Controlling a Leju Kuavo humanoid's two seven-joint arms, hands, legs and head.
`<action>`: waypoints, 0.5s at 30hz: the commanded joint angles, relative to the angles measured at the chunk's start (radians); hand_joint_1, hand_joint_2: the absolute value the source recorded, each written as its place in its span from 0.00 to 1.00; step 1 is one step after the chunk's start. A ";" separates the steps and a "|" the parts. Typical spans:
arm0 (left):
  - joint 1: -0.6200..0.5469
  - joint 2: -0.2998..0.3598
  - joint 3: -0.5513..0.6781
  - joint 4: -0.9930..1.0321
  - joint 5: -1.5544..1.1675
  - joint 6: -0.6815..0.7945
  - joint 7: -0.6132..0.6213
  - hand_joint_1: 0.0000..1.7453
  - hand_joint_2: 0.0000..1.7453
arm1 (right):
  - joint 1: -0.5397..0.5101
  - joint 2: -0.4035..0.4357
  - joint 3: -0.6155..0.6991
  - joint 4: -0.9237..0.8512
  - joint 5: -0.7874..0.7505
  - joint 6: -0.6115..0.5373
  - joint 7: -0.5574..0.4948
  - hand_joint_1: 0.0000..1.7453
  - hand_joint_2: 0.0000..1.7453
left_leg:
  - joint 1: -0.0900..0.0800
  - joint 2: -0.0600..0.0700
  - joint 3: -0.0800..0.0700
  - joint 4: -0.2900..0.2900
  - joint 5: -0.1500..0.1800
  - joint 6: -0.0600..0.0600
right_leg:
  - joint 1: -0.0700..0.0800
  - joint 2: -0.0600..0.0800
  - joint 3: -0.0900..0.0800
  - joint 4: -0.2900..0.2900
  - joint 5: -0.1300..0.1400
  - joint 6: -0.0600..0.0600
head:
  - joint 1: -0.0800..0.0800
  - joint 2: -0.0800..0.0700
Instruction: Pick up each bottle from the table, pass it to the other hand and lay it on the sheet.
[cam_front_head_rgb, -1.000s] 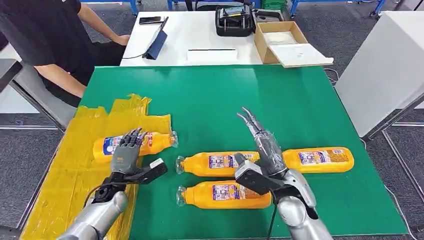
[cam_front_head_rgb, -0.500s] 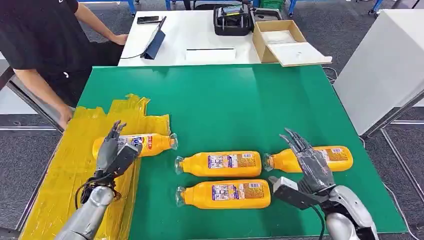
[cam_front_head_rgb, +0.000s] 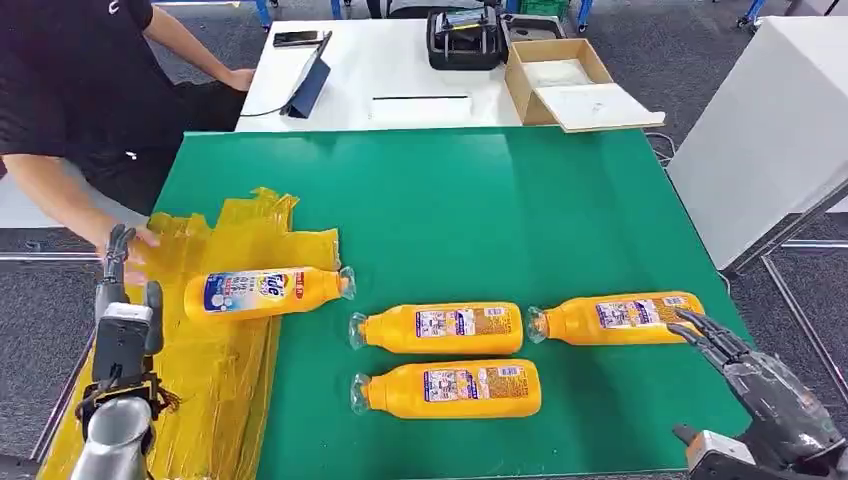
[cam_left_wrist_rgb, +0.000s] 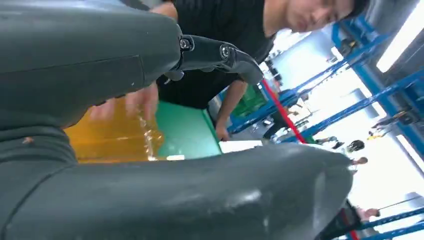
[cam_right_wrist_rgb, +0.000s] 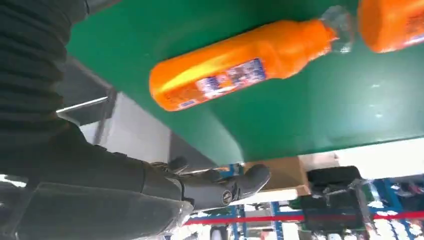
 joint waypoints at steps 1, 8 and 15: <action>0.062 -0.035 0.013 -0.112 0.025 -0.014 -0.017 0.00 0.00 | 0.042 0.107 -0.163 -0.065 0.109 0.064 0.009 0.00 1.00 | 0.000 -0.001 0.003 0.000 -0.002 -0.004 | 0.001 -0.004 0.004 0.000 -0.003 -0.001 | 0.000 0.000; -0.020 -0.032 -0.030 -0.065 0.034 -0.032 -0.027 0.00 0.00 | -0.090 -0.023 -0.205 0.159 0.121 0.080 0.004 0.00 1.00 | 0.000 0.001 0.003 0.001 0.000 -0.004 | 0.000 -0.002 0.004 0.000 -0.001 0.000 | 0.000 0.000; 0.009 -0.038 -0.034 -0.145 0.076 -0.021 -0.056 0.00 0.00 | -0.222 -0.072 -0.097 0.431 0.126 -0.002 -0.007 0.00 1.00 | 0.000 0.003 0.003 0.000 0.001 -0.003 | 0.001 0.001 0.005 -0.003 0.001 0.001 | 0.000 0.000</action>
